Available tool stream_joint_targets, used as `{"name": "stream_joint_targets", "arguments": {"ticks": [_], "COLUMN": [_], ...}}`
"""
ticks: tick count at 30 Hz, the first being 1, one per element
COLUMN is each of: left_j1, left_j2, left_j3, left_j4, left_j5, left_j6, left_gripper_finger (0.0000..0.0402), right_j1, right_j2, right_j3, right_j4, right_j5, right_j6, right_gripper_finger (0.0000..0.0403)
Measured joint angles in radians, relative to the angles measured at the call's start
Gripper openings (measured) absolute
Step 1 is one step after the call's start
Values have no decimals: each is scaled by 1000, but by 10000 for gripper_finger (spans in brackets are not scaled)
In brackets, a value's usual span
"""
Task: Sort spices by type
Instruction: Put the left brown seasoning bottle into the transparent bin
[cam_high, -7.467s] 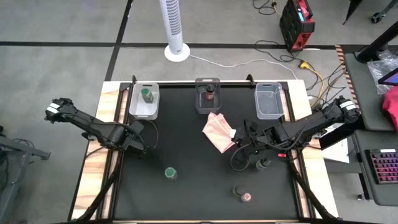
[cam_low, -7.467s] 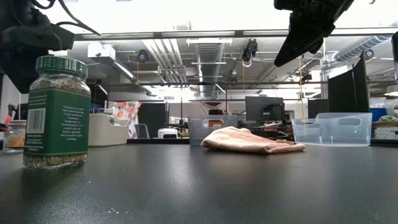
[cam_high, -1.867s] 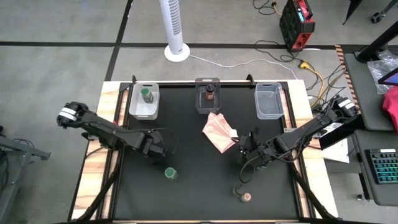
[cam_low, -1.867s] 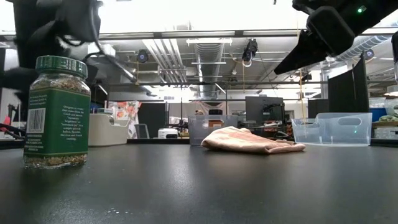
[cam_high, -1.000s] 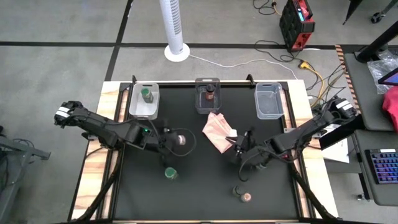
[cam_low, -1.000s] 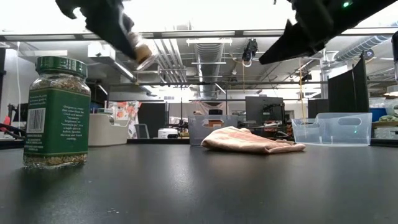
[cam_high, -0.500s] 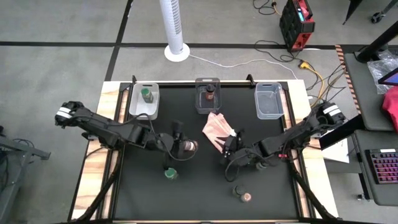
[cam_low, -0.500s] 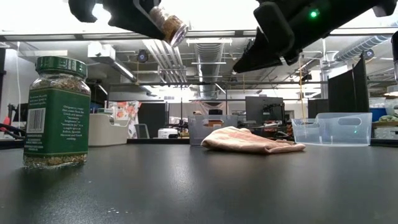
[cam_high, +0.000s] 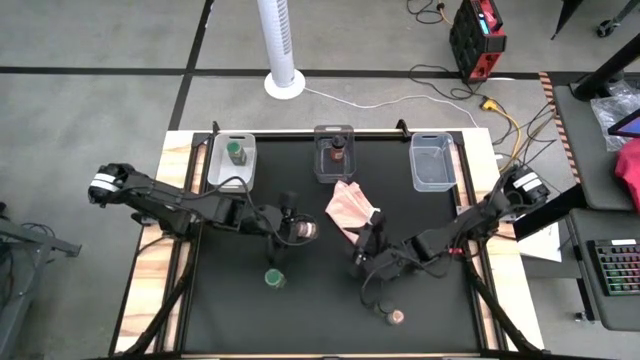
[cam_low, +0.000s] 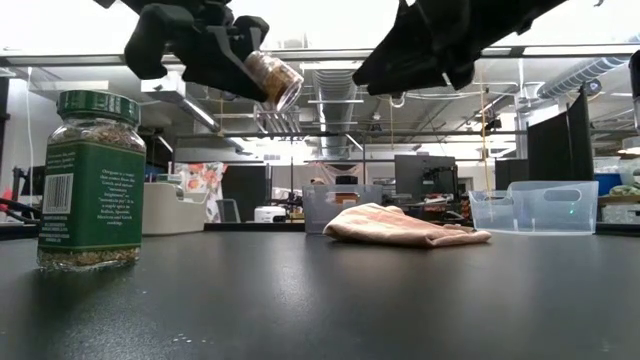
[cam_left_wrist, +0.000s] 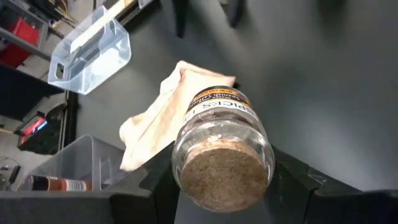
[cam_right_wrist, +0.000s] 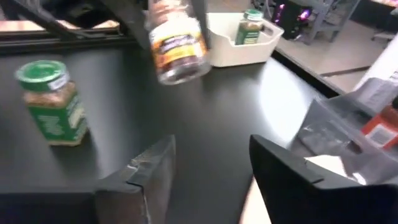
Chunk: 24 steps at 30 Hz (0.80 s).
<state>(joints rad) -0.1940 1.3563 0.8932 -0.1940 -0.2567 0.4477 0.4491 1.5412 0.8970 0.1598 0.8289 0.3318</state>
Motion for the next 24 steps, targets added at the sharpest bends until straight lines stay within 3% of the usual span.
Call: {"name": "stream_joint_targets", "arguments": {"ticks": [5, 24], "left_j1": [1, 1], "left_j2": [1, 16], "left_j3": [0, -2], "left_j4": [3, 47], "left_j5": [6, 5], "left_j6": [-1, -93], "left_gripper_finger": [165, 170], "right_j1": [16, 13], "right_j2": [0, 69], "right_j3": [0, -2], "right_j4": [-5, 60], "right_j5": [1, 37], "right_j6": [61, 42], "right_gripper_finger": [214, 220]}}
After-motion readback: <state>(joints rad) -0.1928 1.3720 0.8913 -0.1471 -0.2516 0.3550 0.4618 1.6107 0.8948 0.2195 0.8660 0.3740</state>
